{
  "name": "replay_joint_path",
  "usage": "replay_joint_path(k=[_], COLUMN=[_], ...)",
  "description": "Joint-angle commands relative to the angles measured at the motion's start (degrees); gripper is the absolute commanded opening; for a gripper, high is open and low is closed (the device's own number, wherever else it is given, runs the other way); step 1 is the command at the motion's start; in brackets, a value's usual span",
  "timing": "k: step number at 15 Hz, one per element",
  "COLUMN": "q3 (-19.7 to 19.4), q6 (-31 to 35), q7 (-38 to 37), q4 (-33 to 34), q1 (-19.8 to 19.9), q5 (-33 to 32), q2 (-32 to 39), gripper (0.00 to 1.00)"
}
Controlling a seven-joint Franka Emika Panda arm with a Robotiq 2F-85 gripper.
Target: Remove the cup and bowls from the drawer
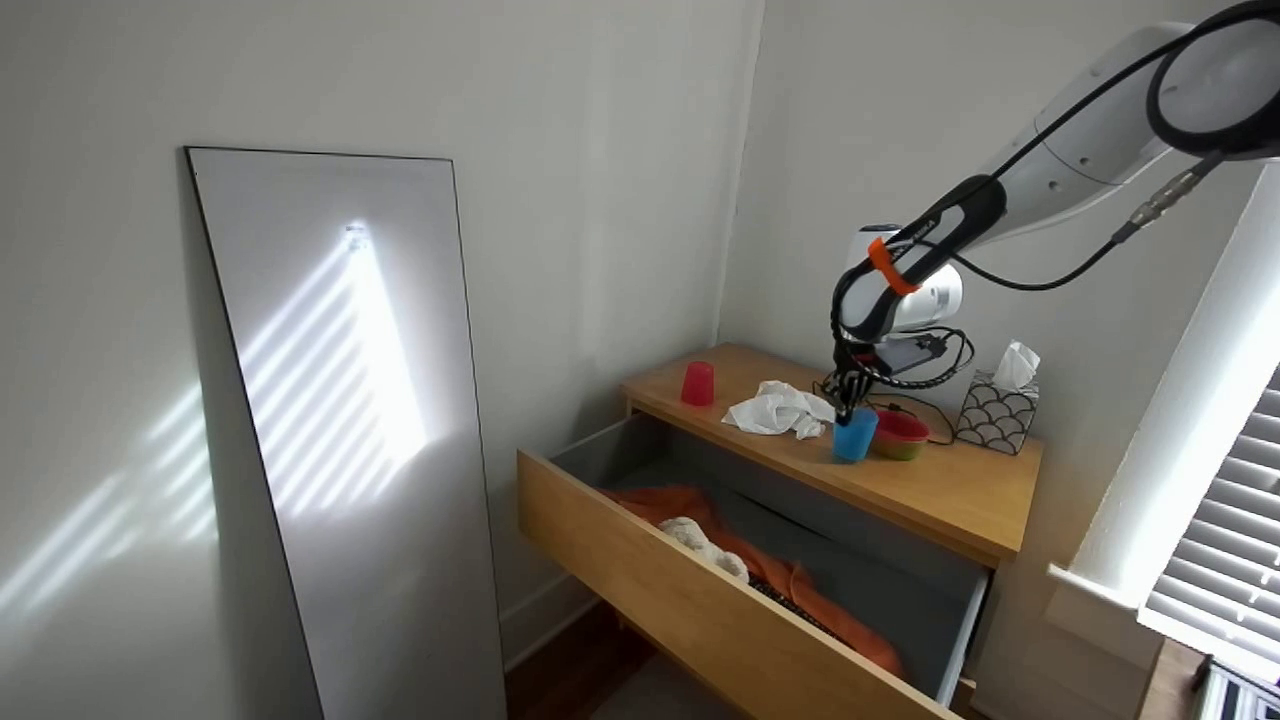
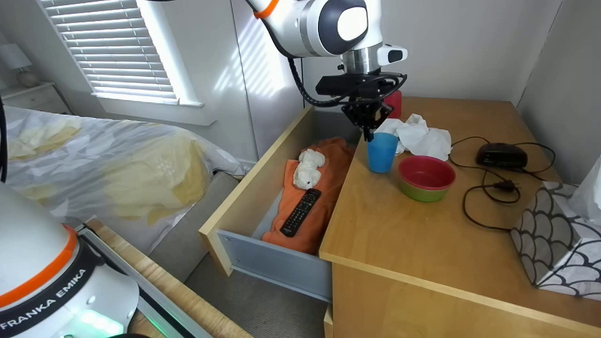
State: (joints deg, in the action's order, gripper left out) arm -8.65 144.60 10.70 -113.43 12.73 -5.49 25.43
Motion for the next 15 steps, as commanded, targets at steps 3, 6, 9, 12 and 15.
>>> replay_joint_path(k=[3, 6, 9, 12, 15], q3=[0.3, 0.2, -0.4, -0.7, -0.9], q6=[0.0, -0.6, -0.1, 1.4, 5.0], q7=[1.5, 1.7, 0.7, 0.9, 2.0], q4=[0.5, -1.6, -3.7, -6.5, -9.7], q1=[0.7, 0.2, -0.6, -0.8, -0.4], q5=[0.1, -0.5, -1.6, -2.7, -3.9], q2=[0.1, -2.8, -6.2, -10.5, -15.0], gripper=[0.43, 0.65, 0.84, 1.0, 1.0])
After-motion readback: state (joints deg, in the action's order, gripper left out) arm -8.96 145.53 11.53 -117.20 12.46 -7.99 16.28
